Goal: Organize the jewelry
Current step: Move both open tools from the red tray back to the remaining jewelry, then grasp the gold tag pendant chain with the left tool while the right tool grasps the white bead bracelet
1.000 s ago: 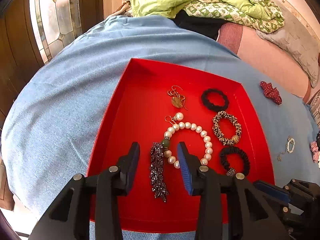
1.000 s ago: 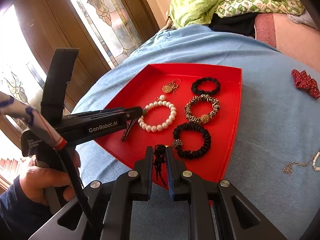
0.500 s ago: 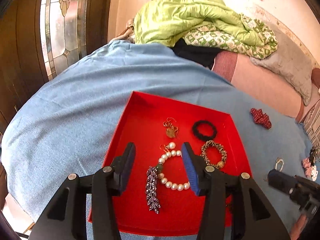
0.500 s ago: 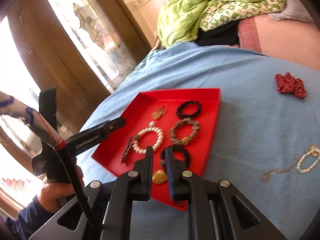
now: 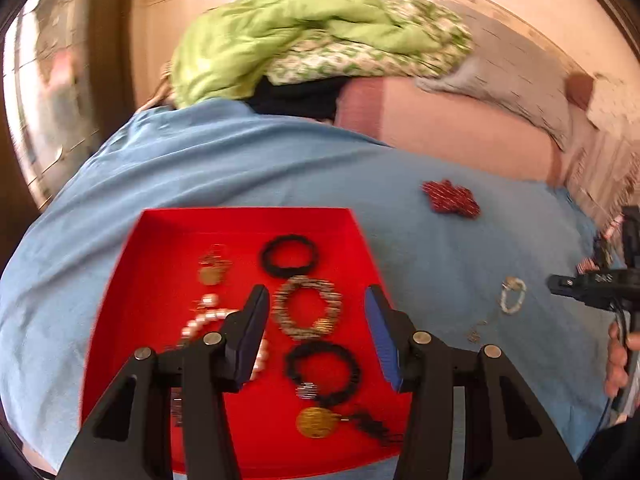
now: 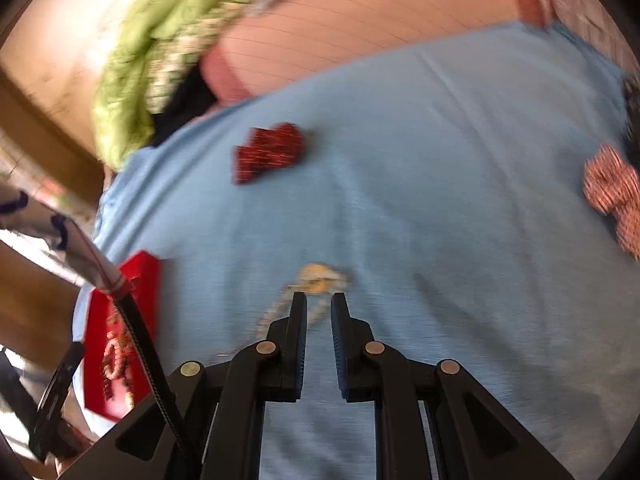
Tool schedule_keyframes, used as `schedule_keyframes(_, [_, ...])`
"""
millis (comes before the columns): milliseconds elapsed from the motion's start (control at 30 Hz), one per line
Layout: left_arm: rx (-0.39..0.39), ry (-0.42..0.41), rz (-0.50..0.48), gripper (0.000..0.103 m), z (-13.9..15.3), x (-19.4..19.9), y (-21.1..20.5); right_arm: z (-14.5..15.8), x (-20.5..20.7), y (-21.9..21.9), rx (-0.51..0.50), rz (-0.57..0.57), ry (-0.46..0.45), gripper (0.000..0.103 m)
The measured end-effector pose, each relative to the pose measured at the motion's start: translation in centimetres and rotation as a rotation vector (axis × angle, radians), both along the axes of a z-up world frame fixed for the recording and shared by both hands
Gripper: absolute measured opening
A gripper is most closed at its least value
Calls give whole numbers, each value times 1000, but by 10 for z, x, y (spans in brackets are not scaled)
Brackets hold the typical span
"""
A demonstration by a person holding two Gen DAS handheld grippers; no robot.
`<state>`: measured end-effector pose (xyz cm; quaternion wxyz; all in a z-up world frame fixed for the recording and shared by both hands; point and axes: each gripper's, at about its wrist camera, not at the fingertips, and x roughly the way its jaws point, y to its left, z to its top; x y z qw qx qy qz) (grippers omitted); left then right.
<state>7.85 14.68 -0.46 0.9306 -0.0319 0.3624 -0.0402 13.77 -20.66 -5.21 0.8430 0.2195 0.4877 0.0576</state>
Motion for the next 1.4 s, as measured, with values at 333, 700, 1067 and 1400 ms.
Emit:
schedule_keyframes(333, [28,32,-103,49,-9,5,-44,-30,26,33,-104,61,62,17])
schedule_keyframes(700, [-19,108,-266,49,-20,20,-107,-2,11,1,-194,-51,-39,6])
schedule_keyframes(1067, [53,264,-444,49,-59,81,-222,36,-15,-46,-40,-217,-204,6])
schedule_keyframes(1400, [170,215,-423,23,-79,100,-257,36,-7,-38,-4,-181,-210,7])
